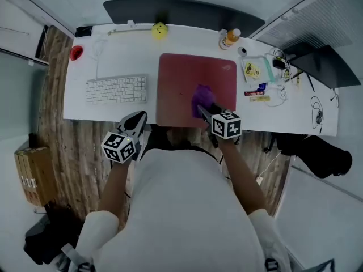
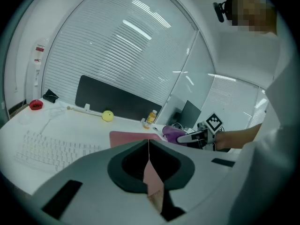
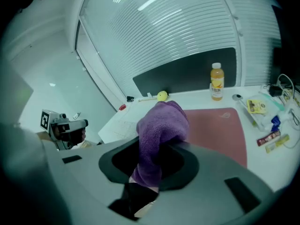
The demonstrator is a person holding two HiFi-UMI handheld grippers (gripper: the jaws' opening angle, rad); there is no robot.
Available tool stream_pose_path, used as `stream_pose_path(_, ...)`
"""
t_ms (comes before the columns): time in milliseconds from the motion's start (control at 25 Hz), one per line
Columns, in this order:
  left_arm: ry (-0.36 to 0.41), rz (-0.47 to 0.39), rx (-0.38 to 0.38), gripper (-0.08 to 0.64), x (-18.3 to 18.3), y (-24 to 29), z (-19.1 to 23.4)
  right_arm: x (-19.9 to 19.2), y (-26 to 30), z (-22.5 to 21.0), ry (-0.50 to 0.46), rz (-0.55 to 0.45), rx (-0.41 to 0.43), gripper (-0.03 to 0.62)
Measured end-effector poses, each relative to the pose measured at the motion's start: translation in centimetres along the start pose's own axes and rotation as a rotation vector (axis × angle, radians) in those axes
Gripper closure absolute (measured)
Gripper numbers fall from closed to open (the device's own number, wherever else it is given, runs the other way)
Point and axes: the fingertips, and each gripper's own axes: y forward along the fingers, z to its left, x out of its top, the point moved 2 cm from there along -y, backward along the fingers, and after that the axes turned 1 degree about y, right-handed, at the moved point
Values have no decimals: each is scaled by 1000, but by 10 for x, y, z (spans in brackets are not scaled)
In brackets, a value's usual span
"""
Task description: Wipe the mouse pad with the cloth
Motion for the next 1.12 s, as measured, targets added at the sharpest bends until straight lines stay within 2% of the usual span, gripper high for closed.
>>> stream_pose_path(200, -18, -34, -38, 538, -15, -1, -70, -36, -75, -29, 33, -64, -20, 475)
stream_pose_path(400, -96, -89, -44, 538, -37, -19, -128, -78, -143, -50, 68, -85, -52, 476)
stream_pose_path(520, -119, -109, -36, 538, -49, -34, -149, -89, -171, -50, 57, -127, -59, 476)
stream_pose_path(600, -161, -136, -37, 538, -48, -48, -158, -91, -188, -47, 35, -165, -79, 476)
stream_pose_path(680, -230, -199, -54, 538, -36, -65, -161, -88, -203, -42, 12, -213, -103, 476)
stream_pose_path(760, -252, -255, -58, 538, -20, -82, -161, -83, -218, -34, -4, -269, -116, 476)
stream_pose_path(840, -197, -262, -44, 538, -11, -95, -159, -81, -232, -25, -14, -311, -120, 476)
stream_pose_path(960, -78, -215, -28, 538, -5, -109, -152, -78, -244, -8, -14, -348, -107, 476)
stream_pose_path(1120, -20, -195, -32, 538, 1, -133, -138, -75, -248, 17, -36, -384, -97, 477)
